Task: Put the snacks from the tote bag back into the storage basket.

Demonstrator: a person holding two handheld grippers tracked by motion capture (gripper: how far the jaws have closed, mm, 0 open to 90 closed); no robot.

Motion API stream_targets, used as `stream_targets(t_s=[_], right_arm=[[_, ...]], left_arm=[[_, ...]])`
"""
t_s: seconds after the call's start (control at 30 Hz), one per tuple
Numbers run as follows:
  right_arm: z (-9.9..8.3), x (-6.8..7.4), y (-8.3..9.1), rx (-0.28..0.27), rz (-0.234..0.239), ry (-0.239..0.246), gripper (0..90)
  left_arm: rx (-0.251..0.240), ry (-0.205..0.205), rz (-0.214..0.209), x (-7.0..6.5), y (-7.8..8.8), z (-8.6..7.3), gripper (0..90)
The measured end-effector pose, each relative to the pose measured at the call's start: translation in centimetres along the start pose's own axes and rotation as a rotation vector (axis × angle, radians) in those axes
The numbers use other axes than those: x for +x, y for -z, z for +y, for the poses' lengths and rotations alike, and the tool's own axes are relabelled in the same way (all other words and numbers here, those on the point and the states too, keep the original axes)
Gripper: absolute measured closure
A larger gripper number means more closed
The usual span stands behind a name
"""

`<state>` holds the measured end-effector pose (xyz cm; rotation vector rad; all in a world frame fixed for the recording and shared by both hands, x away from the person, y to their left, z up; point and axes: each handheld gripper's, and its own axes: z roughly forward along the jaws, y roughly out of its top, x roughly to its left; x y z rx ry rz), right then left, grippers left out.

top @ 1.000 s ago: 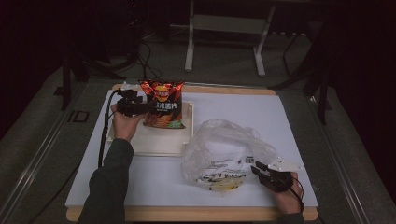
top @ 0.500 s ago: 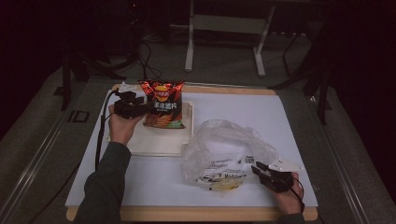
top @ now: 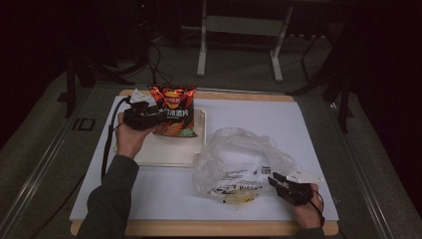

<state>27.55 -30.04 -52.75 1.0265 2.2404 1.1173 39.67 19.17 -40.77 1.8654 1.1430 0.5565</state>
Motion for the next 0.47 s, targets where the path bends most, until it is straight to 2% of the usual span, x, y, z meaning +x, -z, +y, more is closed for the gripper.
stream_targets(t_s=[0.33, 0.47], right_arm=[[0.0, 0.0, 0.1, -0.001, -0.001, 0.002, 69.6], [0.1, 0.0, 0.1, -0.003, -0.002, 0.005, 69.6]], left_arm=[[0.016, -0.066, -0.031, -2.0, 0.1, 0.2, 51.6], [0.027, -0.102, -0.03, -3.1, 0.1, 0.2, 50.6]])
